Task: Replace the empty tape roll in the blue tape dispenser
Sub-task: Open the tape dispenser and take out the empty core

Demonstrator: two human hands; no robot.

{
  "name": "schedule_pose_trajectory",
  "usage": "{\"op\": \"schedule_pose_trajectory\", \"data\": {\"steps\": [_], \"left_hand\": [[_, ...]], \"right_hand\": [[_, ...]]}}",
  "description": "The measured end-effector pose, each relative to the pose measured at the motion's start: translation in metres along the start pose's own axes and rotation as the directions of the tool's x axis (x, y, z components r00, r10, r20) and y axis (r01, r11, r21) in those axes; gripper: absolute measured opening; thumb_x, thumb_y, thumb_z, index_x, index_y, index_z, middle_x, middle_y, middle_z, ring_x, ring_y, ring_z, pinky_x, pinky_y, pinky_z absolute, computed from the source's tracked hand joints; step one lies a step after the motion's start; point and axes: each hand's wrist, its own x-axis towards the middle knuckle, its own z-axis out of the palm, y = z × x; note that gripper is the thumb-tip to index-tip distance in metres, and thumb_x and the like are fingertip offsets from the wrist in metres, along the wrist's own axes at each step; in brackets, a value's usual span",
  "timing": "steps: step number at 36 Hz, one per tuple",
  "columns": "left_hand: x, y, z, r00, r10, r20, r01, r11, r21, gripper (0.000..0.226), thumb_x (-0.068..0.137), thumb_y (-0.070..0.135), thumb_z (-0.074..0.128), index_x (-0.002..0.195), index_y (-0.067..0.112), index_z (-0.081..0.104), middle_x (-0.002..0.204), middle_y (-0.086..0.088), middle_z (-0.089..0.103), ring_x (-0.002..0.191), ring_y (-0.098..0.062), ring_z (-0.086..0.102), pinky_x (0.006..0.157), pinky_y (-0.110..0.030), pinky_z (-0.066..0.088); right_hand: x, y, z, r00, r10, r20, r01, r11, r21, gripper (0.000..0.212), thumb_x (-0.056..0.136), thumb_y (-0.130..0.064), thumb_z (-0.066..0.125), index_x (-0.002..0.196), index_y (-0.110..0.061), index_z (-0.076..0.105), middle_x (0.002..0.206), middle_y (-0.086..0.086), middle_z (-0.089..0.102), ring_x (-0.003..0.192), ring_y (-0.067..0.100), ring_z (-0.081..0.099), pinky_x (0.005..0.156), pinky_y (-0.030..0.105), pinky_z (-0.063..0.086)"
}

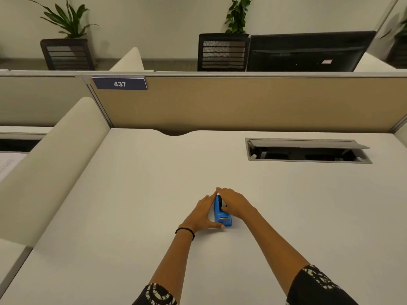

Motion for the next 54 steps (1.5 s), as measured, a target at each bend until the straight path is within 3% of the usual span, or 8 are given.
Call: {"op": "schedule_pose_trajectory", "data": {"steps": [7,24,33,39,42,46,50,54], "left_hand": [[-0.001,0.001,0.0,1.0,0.013,-0.006,-0.013,1.0,-0.01,0.111,0.067,0.05,0.075,0.145,0.029,-0.002,0.157,0.002,0.011,0.144,-0.023,0.005,0.118,-0.047,0.011],[-0.001,0.006,0.002,1.0,0.0,-0.001,0.0,1.0,0.005,0.106,0.07,0.049,0.073,0.146,0.026,0.003,0.156,0.0,0.013,0.145,-0.026,0.001,0.118,-0.05,0.002],[-0.002,0.008,0.001,1.0,-0.003,0.008,0.003,0.999,0.032,0.105,0.072,0.048,0.072,0.146,0.023,0.002,0.157,0.0,0.011,0.145,-0.024,0.001,0.118,-0.047,0.0],[-0.004,0.011,-0.002,0.997,-0.045,0.059,0.044,0.999,0.02,0.108,0.071,0.048,0.073,0.145,0.025,-0.002,0.157,-0.001,0.007,0.145,-0.023,-0.001,0.117,-0.046,-0.002],[-0.006,0.018,-0.011,0.989,-0.075,0.13,0.083,0.995,-0.051,0.111,0.07,0.043,0.076,0.145,0.028,-0.004,0.157,0.0,0.007,0.144,-0.02,0.007,0.117,-0.044,0.005],[-0.01,0.033,-0.029,0.972,-0.154,0.177,0.206,0.923,-0.326,0.091,0.079,0.038,0.069,0.146,0.027,0.009,0.154,-0.003,0.021,0.138,-0.022,0.028,0.112,-0.04,0.027],[-0.018,0.039,-0.041,0.974,-0.224,0.029,0.214,0.873,-0.439,0.052,0.092,0.035,0.05,0.139,0.027,0.029,0.144,-0.006,0.041,0.128,-0.02,0.042,0.107,-0.039,0.034],[-0.028,0.051,-0.042,0.971,-0.214,-0.104,0.117,0.81,-0.575,0.038,0.093,0.036,0.047,0.13,0.027,0.041,0.134,-0.003,0.051,0.122,-0.019,0.048,0.104,-0.037,0.037]], "right_hand": [[-0.003,-0.002,0.002,0.998,0.024,-0.052,-0.025,1.0,-0.009,0.024,0.086,-0.013,0.056,0.108,-0.004,0.05,0.11,0.018,0.06,0.094,0.031,0.059,0.08,0.035,0.048],[-0.016,-0.003,-0.004,0.998,0.019,-0.065,-0.01,0.99,0.138,0.028,0.088,-0.015,0.054,0.111,-0.003,0.044,0.111,0.019,0.059,0.097,0.031,0.058,0.085,0.035,0.047],[-0.014,-0.004,-0.011,0.996,0.004,-0.093,0.008,0.991,0.135,0.02,0.085,-0.01,0.055,0.101,-0.003,0.046,0.101,0.022,0.059,0.082,0.036,0.057,0.07,0.039,0.048],[-0.009,-0.008,-0.02,0.983,-0.016,-0.183,0.052,0.981,0.189,0.027,0.088,-0.013,0.054,0.112,-0.005,0.045,0.113,0.018,0.056,0.093,0.031,0.059,0.083,0.039,0.051],[-0.01,-0.008,-0.022,0.97,-0.034,-0.239,0.1,0.957,0.271,0.042,0.088,-0.016,0.057,0.126,-0.006,0.042,0.129,0.015,0.05,0.111,0.027,0.054,0.094,0.032,0.045],[-0.015,-0.007,-0.025,0.938,-0.029,-0.346,0.16,0.921,0.356,0.044,0.086,-0.017,0.06,0.126,-0.008,0.045,0.128,0.014,0.049,0.112,0.026,0.053,0.092,0.025,0.041],[-0.022,-0.007,-0.028,0.907,0.053,-0.418,0.172,0.86,0.481,0.046,0.082,-0.011,0.065,0.124,-0.01,0.047,0.126,0.013,0.055,0.106,0.024,0.056,0.088,0.026,0.046],[-0.031,-0.007,-0.031,0.884,0.124,-0.451,0.193,0.781,0.594,0.042,0.079,-0.007,0.068,0.118,-0.007,0.053,0.12,0.014,0.06,0.101,0.02,0.059,0.079,0.014,0.049]]}}
